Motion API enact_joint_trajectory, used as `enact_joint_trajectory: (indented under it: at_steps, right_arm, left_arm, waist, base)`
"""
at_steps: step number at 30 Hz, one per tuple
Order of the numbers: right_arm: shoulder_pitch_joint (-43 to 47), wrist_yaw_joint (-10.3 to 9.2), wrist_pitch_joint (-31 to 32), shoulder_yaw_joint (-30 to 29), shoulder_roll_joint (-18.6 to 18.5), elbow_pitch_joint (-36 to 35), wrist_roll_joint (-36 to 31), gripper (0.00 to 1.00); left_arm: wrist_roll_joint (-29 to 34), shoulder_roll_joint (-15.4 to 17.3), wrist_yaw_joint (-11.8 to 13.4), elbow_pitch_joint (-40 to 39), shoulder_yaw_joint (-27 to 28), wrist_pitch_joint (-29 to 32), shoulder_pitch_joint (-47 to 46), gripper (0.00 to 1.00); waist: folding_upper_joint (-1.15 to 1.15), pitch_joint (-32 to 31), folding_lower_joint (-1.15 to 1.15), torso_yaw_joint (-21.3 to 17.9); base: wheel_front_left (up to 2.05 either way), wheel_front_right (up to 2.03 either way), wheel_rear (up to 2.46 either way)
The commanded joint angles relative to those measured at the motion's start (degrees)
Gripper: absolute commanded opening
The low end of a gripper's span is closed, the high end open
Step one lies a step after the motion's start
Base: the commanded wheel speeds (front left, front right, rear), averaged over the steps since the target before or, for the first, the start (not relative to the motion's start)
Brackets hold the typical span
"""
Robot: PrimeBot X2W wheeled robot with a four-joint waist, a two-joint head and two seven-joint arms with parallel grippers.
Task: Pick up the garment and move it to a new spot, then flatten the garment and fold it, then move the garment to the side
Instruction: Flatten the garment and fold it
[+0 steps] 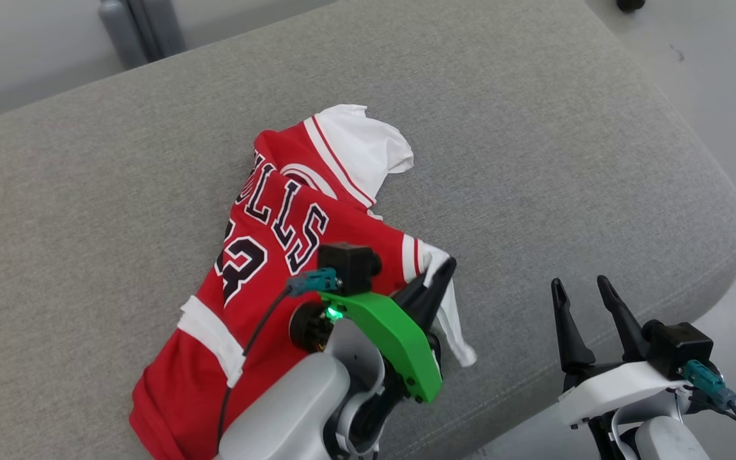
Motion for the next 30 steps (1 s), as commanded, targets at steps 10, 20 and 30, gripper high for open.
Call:
enact_joint_trajectory:
  at_steps: [10, 20, 30]
  right_arm:
    - [1.28, -0.08, 0.01, -2.31, 0.02, -0.12, -0.85, 1.0]
    - [1.96, -0.08, 0.01, -3.29, -0.03, -0.76, -2.51, 1.0]
    - [2.18, -0.08, 0.01, -3.71, -0.03, -1.04, -4.23, 1.0]
  left_arm:
    - [-3.51, 1.65, -0.3, 3.18, -4.68, 1.03, 4.14, 1.0]
    - [-2.6, 7.23, 0.71, -6.99, -2.03, -3.72, 8.18, 1.0]
    - [4.86, 12.13, 5.3, -11.36, -1.67, -8.89, 8.59, 1.0]
  waist:
    - [0.0, 0.26, 0.0, 0.35]
    - [0.0, -1.51, 0.0, 5.62]
    - [0.0, -2.97, 0.0, 9.5]
  base:
    - [0.0, 0.0, 0.0]
    - [0.0, 0.0, 0.0]
    - [0.0, 0.0, 0.0]
